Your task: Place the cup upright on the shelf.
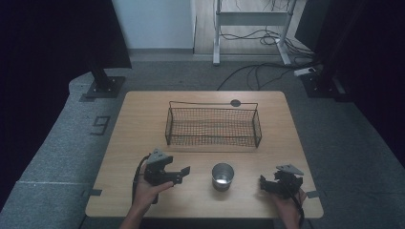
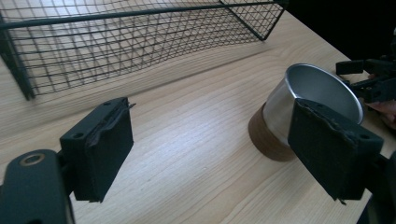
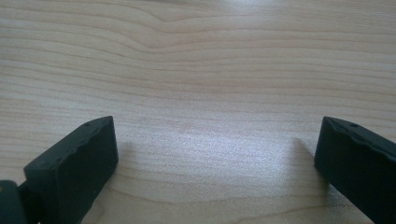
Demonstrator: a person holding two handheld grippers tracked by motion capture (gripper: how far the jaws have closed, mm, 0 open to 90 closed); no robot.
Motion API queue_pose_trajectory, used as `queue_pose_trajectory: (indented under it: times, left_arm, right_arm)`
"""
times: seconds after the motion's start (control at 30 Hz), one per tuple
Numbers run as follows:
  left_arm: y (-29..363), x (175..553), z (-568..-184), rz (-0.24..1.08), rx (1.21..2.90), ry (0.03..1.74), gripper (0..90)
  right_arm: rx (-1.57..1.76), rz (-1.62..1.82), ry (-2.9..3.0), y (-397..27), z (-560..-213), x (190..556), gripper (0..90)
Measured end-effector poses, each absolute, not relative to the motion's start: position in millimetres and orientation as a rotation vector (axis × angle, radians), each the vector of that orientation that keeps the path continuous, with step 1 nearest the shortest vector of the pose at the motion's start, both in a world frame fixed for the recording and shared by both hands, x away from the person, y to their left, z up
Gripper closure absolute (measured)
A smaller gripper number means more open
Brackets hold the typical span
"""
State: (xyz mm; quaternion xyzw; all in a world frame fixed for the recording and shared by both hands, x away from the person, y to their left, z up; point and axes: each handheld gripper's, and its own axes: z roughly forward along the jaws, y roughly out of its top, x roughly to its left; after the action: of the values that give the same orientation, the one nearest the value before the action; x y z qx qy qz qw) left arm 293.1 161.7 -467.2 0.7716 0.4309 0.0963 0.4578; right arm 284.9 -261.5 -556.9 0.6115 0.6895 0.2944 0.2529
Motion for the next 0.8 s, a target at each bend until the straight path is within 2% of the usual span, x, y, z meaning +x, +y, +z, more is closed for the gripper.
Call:
queue_pose_trajectory:
  times: [0.8]
  left_arm:
    - [130.6, 294.2, -466.6, 0.217, 1.937, 1.02, 14.3]
  right_arm:
    - [1.663, 0.8, 1.874, -261.4, -556.9, 284.8, 0.0]
